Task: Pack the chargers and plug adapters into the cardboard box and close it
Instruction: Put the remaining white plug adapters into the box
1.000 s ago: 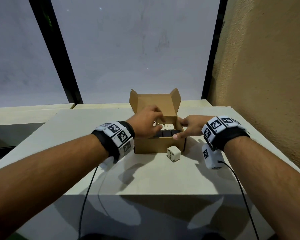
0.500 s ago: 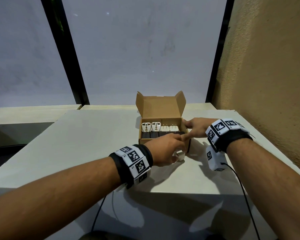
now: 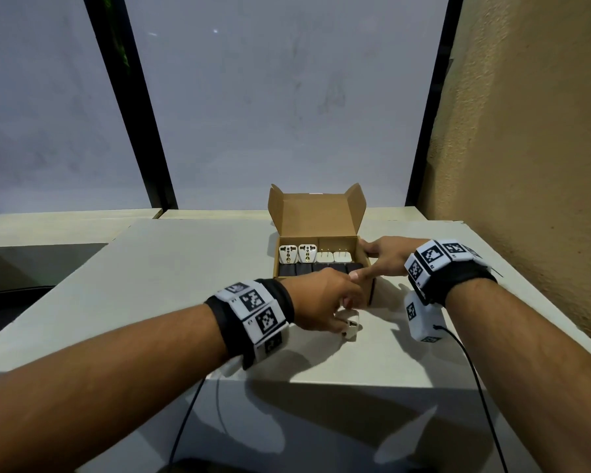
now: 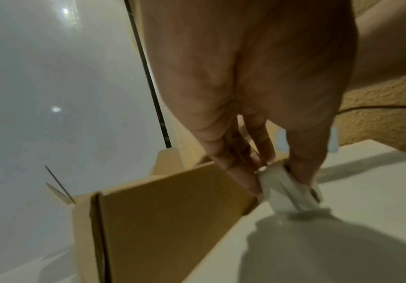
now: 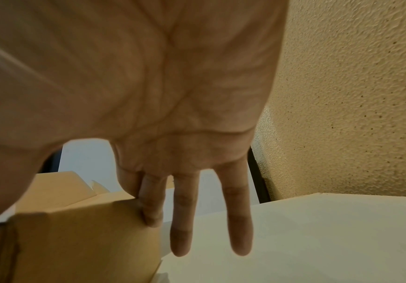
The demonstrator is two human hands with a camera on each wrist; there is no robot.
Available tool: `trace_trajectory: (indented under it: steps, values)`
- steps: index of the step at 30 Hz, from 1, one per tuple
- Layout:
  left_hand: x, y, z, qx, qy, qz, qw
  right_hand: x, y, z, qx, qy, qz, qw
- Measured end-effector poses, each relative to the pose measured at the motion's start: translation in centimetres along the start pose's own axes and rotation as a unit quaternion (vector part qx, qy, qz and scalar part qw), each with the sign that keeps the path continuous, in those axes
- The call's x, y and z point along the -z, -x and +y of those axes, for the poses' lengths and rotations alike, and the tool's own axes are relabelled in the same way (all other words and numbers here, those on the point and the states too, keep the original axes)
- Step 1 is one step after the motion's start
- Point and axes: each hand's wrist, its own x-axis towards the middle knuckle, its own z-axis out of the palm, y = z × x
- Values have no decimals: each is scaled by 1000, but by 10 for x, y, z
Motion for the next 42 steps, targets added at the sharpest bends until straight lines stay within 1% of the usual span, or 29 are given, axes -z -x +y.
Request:
trace_trajectory:
  steps: [3, 6, 8, 16, 20, 23, 27, 31, 36, 42]
  values:
    - [28, -3, -6, 2, -13, 5, 1000, 0, 0, 3, 7, 10, 13, 1000]
    - [58, -7, -16, 19, -17, 40, 999, -1, 0, 4, 9, -2, 8, 1000]
    - [68, -11, -25, 35, -34, 66, 997, -1, -1, 5, 17, -14, 1, 1000]
    - [61, -44, -62, 137, -64, 113, 982, -3, 0, 6, 14, -34, -2, 999]
    - [56, -55, -73, 170, -48, 94, 980, -4, 0, 6, 15, -41, -3, 999]
    - [53, -61, -74, 181, -36, 86, 979, -4, 1, 6, 14, -43, 1, 999]
    - [50, -68, -69, 185, -44, 67, 979, -5, 0, 7, 15, -44, 4, 999]
    - [46, -73, -70, 202, -74, 41, 976, -5, 0, 8, 13, -34, 7, 999]
    - [46, -75, -71, 217, -82, 15, 973, -6, -3, 10, 10, -32, 7, 999]
    - [46, -78, -71, 223, -108, -15, 969, -6, -4, 10, 6, -33, 7, 999]
